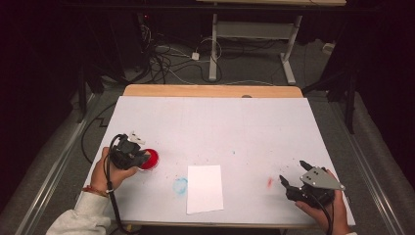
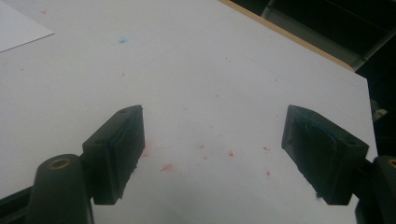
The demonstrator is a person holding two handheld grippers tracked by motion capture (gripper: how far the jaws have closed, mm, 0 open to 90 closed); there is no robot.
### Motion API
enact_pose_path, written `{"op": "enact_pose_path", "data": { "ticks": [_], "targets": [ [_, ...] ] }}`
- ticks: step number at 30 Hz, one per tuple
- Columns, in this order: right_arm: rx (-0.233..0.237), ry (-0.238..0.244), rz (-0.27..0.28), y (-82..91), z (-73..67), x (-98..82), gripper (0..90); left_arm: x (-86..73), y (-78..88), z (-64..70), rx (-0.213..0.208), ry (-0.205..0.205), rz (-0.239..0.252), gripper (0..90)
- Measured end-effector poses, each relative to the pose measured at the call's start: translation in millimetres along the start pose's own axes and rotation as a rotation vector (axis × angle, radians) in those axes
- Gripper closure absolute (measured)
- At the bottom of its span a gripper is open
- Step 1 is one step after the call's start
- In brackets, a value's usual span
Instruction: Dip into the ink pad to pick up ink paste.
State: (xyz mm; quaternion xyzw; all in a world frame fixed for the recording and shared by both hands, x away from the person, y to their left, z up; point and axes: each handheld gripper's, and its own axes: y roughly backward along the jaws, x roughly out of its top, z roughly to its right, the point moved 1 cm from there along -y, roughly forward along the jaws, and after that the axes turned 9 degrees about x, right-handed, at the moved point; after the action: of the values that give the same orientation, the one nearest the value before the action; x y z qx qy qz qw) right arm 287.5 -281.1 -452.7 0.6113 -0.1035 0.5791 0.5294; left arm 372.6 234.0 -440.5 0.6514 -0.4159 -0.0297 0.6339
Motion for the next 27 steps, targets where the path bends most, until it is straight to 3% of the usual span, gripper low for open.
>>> {"op": "enact_pose_path", "data": {
  "ticks": [7, 11, 17, 23, 27],
  "targets": [
    [-0.001, 0.001, 0.0, 0.6, -0.5, -0.1, 21.7, 0.2, -11.1, -0.8, 0.004, -0.005, -0.036, 74.1],
    [-0.001, 0.006, -0.008, 0.9, -0.7, -2.6, 21.7, 0.2, -14.0, -2.3, -0.004, 0.014, -0.022, 74.2],
    [-0.004, 0.007, -0.003, 4.0, -1.1, -2.7, 21.7, -1.1, -15.4, 3.4, 0.027, 0.004, -0.025, 74.4],
    [-0.002, 0.017, -0.007, 3.5, -0.5, -2.8, 21.5, -3.7, -16.8, -3.5, -0.02, 0.036, -0.014, 74.4],
    [0.0, 0.009, -0.009, 2.8, -0.2, -3.1, 21.4, -3.8, -17.0, -3.3, -0.019, 0.037, -0.012, 74.4]
  ]
}}
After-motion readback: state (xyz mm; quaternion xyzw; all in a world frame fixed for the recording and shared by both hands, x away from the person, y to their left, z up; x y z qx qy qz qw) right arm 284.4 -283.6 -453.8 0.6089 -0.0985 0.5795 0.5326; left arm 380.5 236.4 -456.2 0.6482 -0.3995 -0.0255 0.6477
